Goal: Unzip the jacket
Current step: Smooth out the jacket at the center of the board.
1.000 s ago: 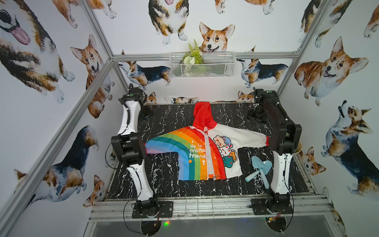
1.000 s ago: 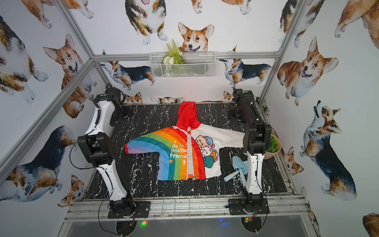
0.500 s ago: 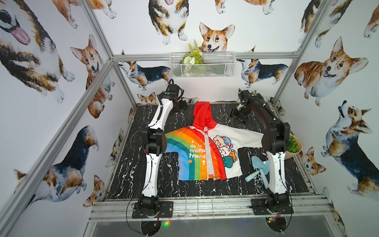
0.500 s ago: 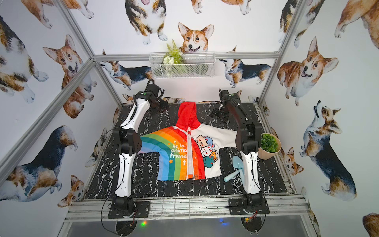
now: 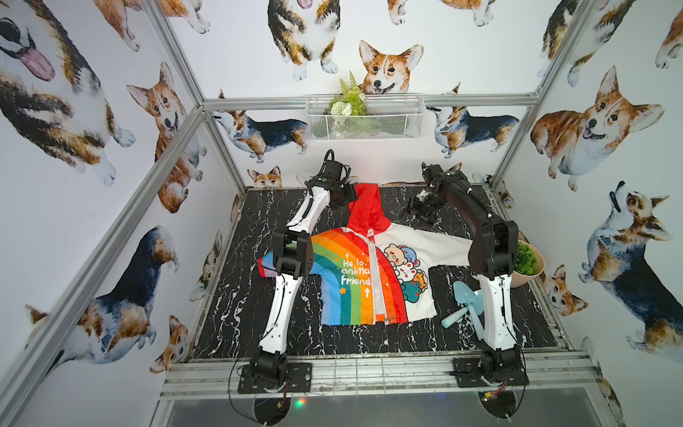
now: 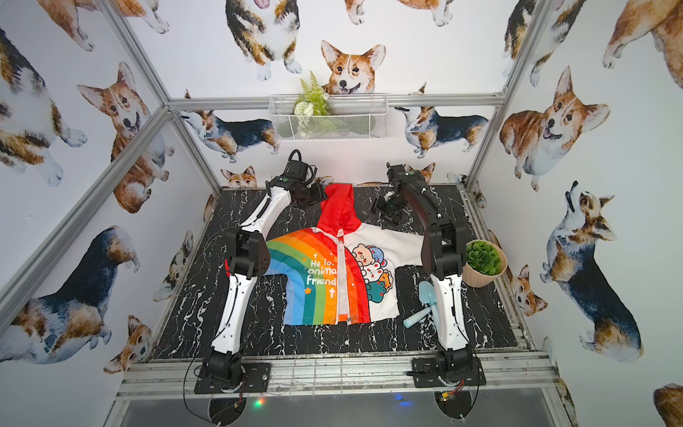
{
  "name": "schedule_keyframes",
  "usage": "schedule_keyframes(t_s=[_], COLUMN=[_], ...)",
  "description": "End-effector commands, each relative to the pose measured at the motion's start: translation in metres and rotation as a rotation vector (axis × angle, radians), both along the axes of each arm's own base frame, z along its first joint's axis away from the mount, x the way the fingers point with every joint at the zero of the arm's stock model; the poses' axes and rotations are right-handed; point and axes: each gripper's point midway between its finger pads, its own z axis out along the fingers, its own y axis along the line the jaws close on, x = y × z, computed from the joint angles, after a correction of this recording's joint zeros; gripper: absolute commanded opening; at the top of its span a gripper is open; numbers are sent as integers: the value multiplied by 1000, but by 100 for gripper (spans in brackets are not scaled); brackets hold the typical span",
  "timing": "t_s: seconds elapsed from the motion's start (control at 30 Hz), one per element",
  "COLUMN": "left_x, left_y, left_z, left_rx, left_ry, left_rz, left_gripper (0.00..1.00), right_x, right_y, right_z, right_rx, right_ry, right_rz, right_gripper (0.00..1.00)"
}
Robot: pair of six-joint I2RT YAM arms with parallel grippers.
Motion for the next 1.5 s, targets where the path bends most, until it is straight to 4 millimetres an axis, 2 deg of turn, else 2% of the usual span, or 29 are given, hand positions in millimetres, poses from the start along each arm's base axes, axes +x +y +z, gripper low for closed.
schedule_keyframes(t_s=[0.0, 0.17, 0.33, 0.43, 0.47, 0.6, 0.77, 0.83, 0.93, 0.97, 1.0, 1.07, 1.1, 1.17, 1.3, 1.37, 1.47], left_x=[4, 3, 3, 1, -1, -6, -6, -5, -5, -5, -5, -4, -4, -3, -5, -6, -6], left_y=[-12, -12, -11, -12, -12, -13, -14, -13, -14, -13, -11, -9, -7, -4, 3, 2, -1], left_z=[-2, -16, -20, -21, -24, -28, -20, -15, -11, -10, -10, -11, -10, -12, -25, -31, -37], left_rx=[-2, 18, 16, 7, 8, 8, -7, -14, -18, -14, -7, 5, 13, 28, 66, 67, 51], left_ry=[-34, -16, -3, 11, 22, 43, 37, 34, 28, 25, 26, 25, 22, 18, 43, 56, 64], left_rz=[-39, -45, -40, -42, -43, -53, -49, -43, -41, -38, -33, -26, -22, -17, -6, -12, -17], left_gripper=[64, 48, 14, 1, 0, 0, 0, 0, 0, 15, 34, 59, 66, 69, 69, 69, 62], right_x=[-8, -10, -9, -3, 2, 19, 41, 49, 60, 63, 65, 69, 70, 71, 70, 69, 68], right_y=[1, 1, 2, 11, 15, 41, 73, 84, 94, 96, 98, 100, 101, 101, 99, 94, 85], right_z=[4, 4, -2, -8, -11, -17, -22, -25, -31, -32, -32, -31, -30, -32, -45, -54, -66], right_rx=[12, 12, 12, 52, 72, 178, 302, 345, 381, 390, 395, 406, 409, 410, 391, 348, 273], right_ry=[25, 26, 38, 49, 46, 35, 8, 6, 10, 8, 6, -3, -5, -4, 20, 30, 46], right_rz=[7, 11, 7, -3, -5, -13, -24, -39, -67, -73, -78, -78, -79, -81, -90, -103, -120], right_gripper=[69, 69, 68, 64, 58, 42, 23, 18, 16, 16, 17, 20, 21, 24, 24, 19, 3])
